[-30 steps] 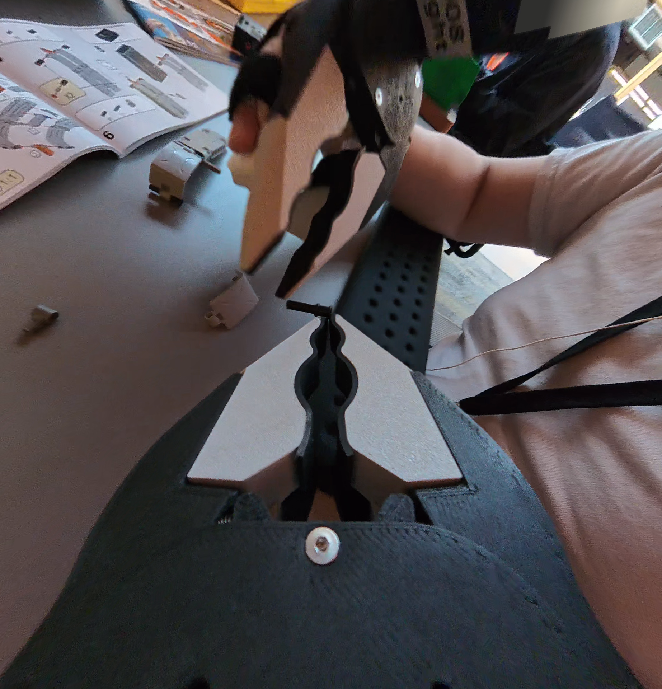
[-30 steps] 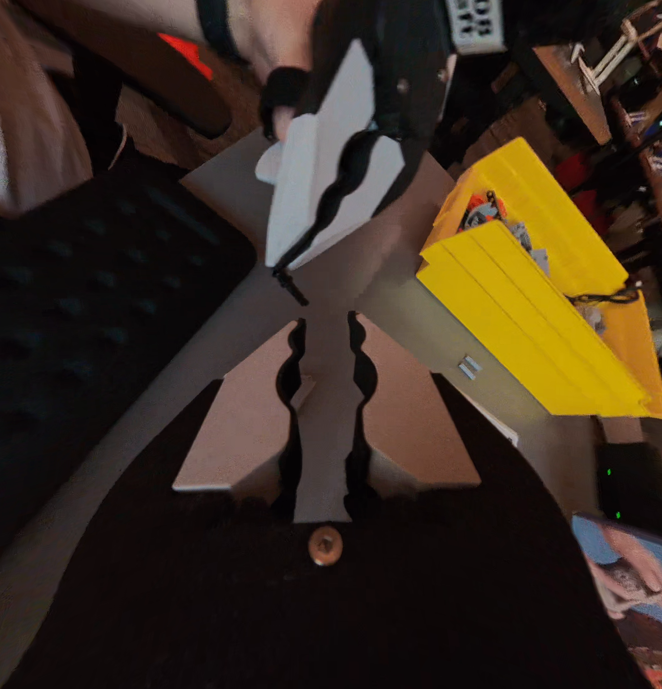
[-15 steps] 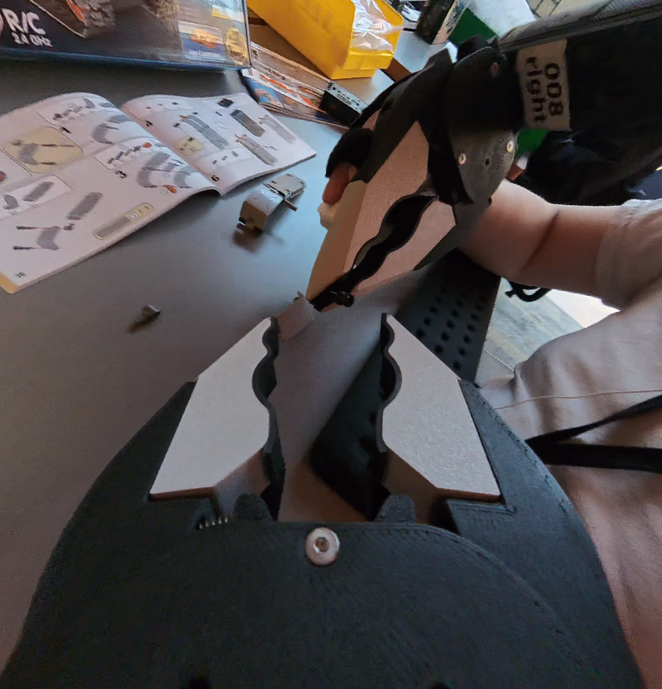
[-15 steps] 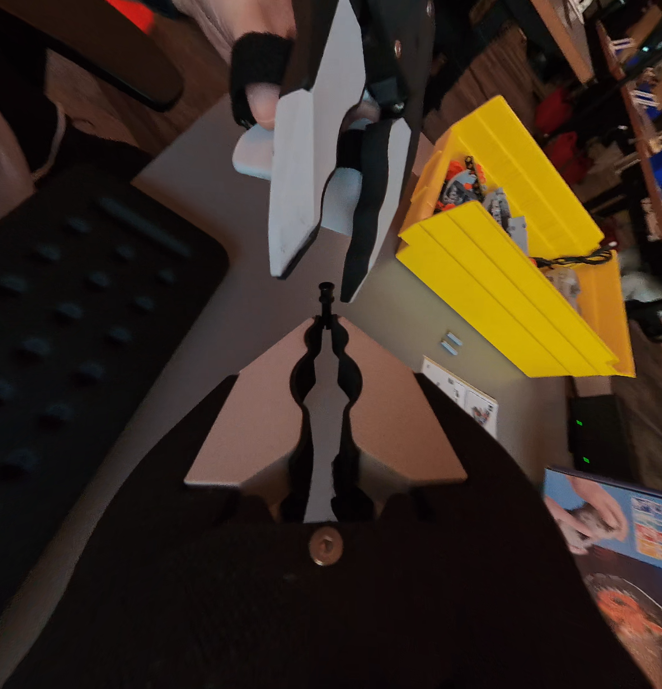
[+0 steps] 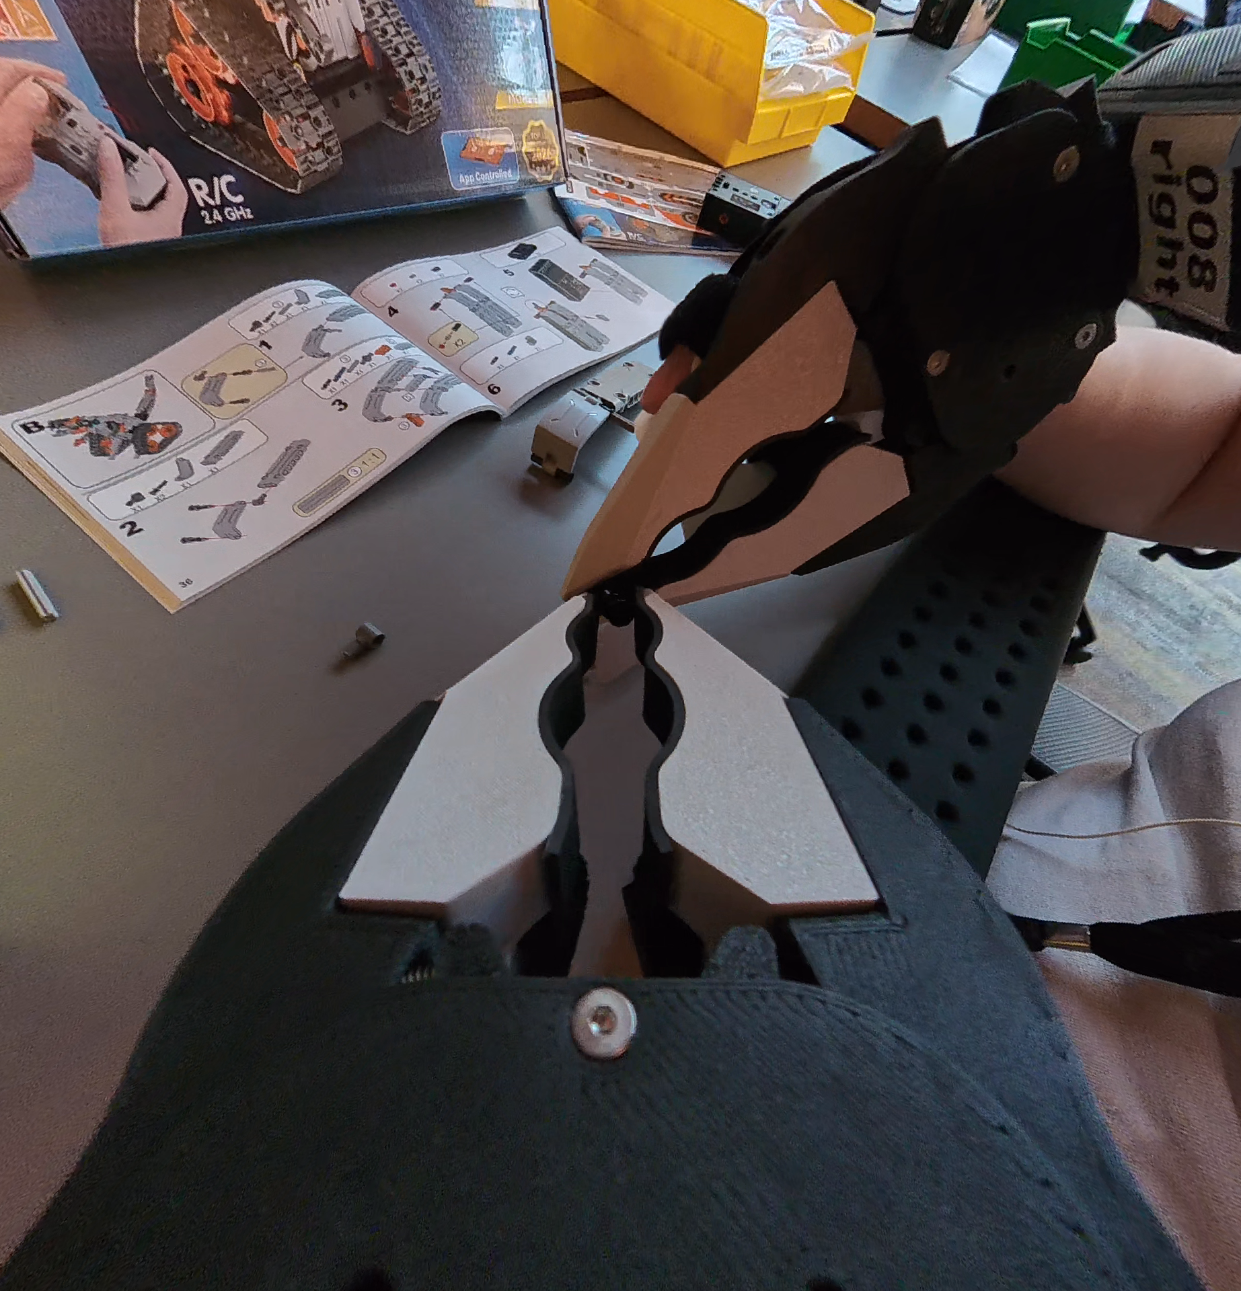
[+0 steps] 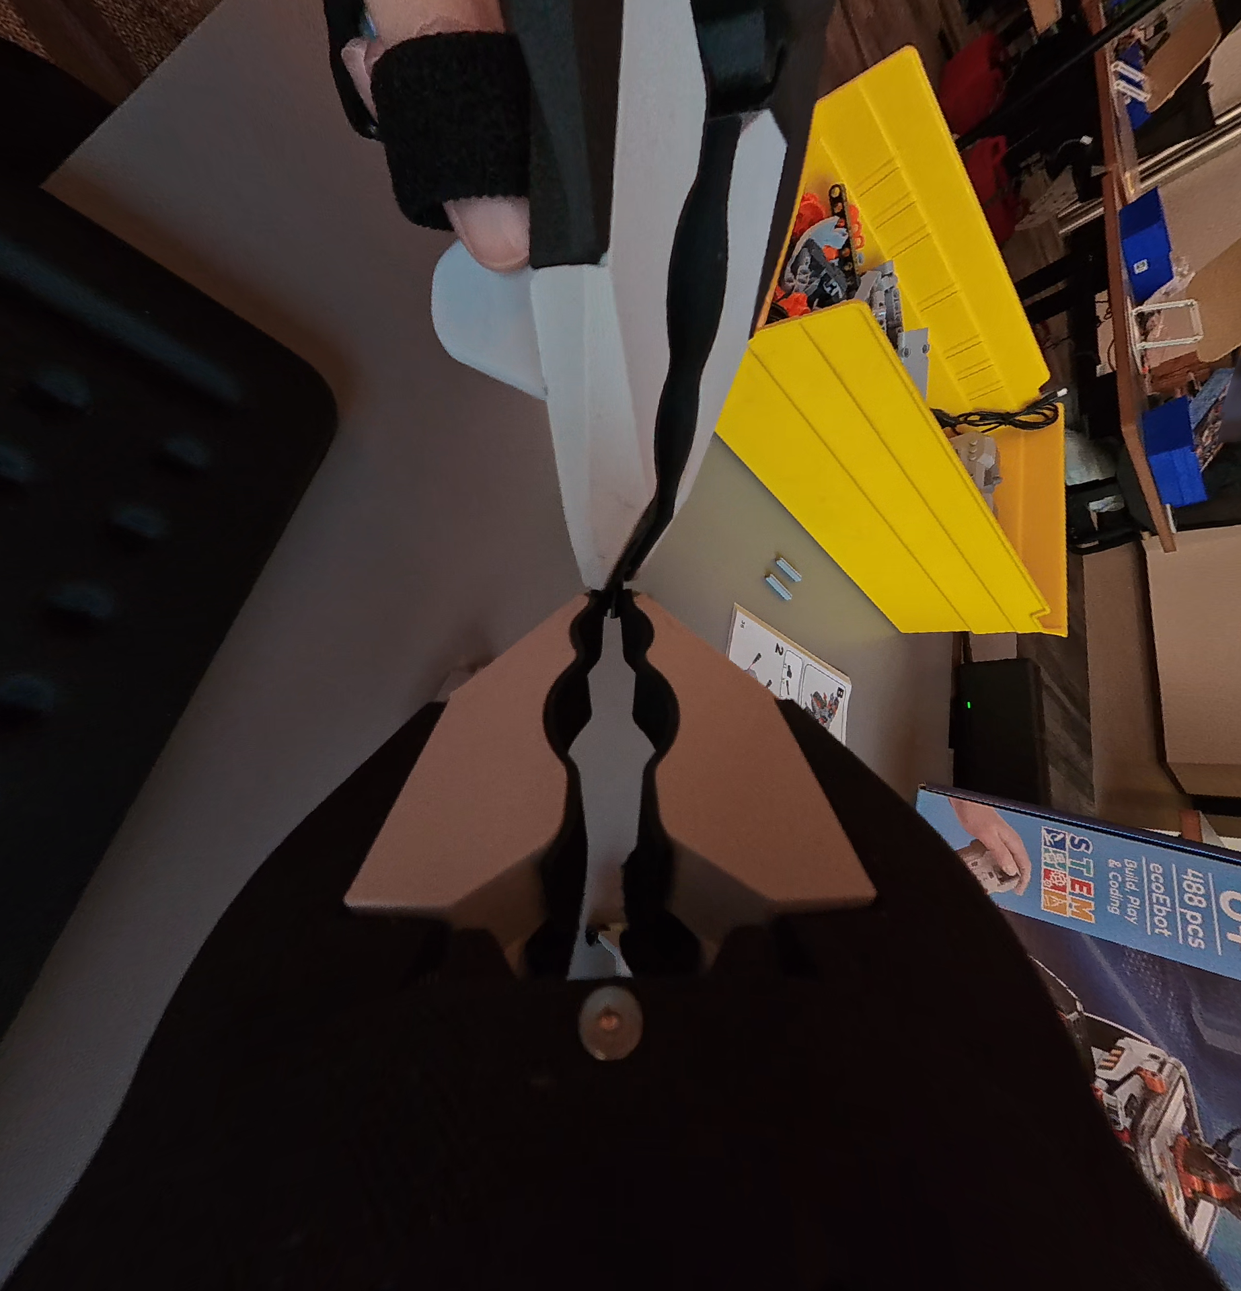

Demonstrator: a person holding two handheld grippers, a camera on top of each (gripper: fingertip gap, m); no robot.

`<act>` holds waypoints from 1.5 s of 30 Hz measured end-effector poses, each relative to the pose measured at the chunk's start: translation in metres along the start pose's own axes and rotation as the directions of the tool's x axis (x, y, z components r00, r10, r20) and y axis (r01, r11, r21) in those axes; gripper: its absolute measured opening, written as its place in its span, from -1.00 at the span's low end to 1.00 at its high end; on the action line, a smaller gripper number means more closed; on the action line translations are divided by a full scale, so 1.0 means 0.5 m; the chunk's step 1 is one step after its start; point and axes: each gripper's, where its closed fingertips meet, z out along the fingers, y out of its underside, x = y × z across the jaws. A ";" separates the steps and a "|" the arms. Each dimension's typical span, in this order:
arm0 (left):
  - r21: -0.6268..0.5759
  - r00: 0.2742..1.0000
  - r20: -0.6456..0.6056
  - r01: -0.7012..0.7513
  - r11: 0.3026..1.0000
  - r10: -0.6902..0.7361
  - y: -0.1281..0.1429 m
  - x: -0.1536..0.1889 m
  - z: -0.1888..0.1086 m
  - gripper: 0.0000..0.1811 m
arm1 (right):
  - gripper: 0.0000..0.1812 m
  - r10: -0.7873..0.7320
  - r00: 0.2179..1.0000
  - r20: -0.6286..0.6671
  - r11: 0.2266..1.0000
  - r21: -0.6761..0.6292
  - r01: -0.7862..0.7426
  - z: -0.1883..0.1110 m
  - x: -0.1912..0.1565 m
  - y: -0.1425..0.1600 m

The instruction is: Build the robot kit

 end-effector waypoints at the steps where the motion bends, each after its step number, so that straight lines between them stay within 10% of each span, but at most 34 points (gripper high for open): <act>1: 0.006 1.000 -0.006 0.011 1.000 -0.011 0.000 0.000 0.000 -0.91 | -0.96 -0.004 1.000 -0.006 1.000 0.002 0.004 0.001 0.000 -0.001; 11: 0.060 0.994 -0.055 0.094 0.994 -0.090 0.004 -0.007 -0.015 -0.94 | -0.89 0.011 0.999 -0.032 0.997 0.070 -0.009 -0.005 0.012 -0.012; 20: 0.118 0.979 -0.094 0.192 0.974 -0.181 0.024 -0.033 -0.058 -0.94 | -0.31 0.523 0.825 0.213 0.840 0.037 -0.541 -0.037 -0.003 0.061; 28: 0.104 0.959 -0.162 0.250 0.963 -0.232 0.041 -0.033 -0.065 -0.94 | -0.47 -0.017 0.999 -0.030 0.998 -0.066 0.015 -0.011 -0.087 0.083; 45: 0.097 0.928 -0.259 0.302 0.949 -0.268 0.040 -0.019 -0.067 -0.94 | -0.68 0.172 0.978 0.122 0.979 -0.133 -0.156 0.024 -0.088 0.105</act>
